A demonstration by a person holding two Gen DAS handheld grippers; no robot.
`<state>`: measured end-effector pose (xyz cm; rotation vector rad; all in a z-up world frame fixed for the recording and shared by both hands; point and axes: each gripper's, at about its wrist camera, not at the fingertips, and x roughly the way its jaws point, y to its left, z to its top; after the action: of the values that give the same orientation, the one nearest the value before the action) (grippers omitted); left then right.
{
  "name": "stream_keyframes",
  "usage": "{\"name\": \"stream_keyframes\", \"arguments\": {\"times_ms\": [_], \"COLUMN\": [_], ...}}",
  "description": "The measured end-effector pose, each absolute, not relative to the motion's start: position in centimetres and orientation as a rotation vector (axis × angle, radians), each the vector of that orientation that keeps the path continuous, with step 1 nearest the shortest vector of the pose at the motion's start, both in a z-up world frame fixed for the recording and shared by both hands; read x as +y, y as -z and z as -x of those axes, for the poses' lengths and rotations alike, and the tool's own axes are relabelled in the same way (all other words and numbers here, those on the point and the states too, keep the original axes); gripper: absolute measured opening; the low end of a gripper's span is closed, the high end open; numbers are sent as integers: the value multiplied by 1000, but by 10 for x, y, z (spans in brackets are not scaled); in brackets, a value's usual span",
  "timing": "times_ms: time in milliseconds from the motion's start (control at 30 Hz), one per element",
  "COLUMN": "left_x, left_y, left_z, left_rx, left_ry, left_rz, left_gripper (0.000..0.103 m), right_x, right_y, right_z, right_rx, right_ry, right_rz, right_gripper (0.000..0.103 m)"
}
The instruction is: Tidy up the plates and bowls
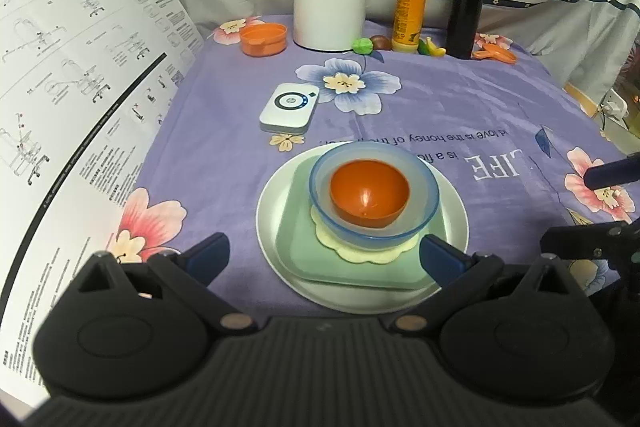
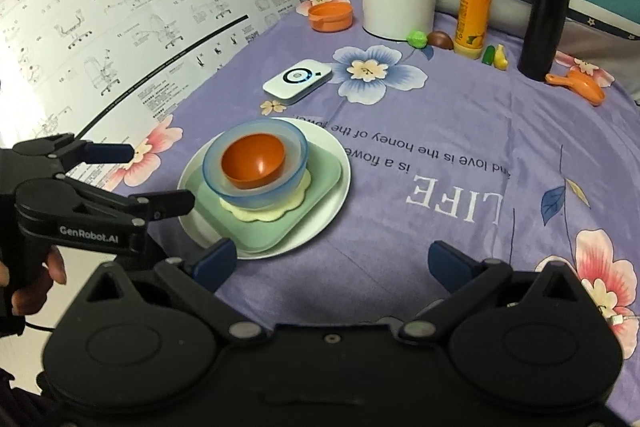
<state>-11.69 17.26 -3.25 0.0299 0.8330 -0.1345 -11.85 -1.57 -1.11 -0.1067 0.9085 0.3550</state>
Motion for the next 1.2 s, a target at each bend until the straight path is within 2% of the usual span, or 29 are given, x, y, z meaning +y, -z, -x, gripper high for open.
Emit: {"name": "stream_keyframes", "arguments": {"times_ms": [1200], "left_x": [171], "left_y": [35], "left_z": [111], "left_rx": [838], "left_ry": [120], "left_rz": [-67], "left_gripper": [103], "right_x": [-18], "right_y": [15], "right_z": [113], "right_rx": [938], "right_ry": [-329], "right_rz": [94], "right_gripper": [103]}}
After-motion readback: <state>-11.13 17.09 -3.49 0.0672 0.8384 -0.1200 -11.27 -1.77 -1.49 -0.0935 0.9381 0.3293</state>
